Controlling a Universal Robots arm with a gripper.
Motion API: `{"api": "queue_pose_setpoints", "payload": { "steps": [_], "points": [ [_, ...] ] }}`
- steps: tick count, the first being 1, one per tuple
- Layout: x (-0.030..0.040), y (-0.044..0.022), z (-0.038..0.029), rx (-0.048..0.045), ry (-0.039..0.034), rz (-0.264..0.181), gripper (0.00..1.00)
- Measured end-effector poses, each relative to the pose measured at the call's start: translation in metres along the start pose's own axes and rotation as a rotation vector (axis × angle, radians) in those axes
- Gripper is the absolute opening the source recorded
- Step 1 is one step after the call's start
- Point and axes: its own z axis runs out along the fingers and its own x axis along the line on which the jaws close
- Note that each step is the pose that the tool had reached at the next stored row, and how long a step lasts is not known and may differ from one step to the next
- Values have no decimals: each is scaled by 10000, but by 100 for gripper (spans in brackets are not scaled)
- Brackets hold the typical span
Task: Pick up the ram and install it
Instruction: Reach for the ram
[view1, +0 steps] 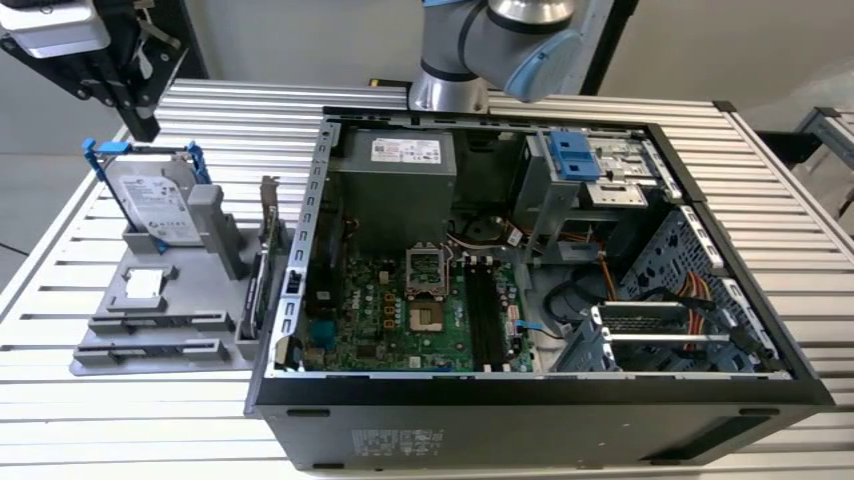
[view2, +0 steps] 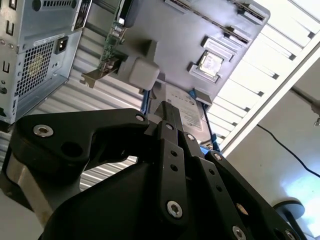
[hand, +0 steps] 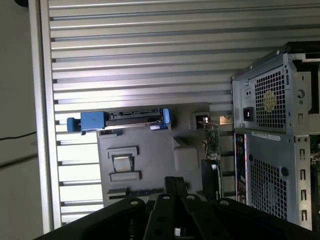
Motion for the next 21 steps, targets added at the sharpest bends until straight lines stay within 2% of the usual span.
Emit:
{"api": "queue_pose_setpoints", "payload": {
  "steps": [11,17,21],
  "points": [
    [38,-87,17,-11,1,1,0],
    [97,-137,32,-20,2,-5,0],
    [116,-144,35,-22,2,-15,0]
  ]
}}
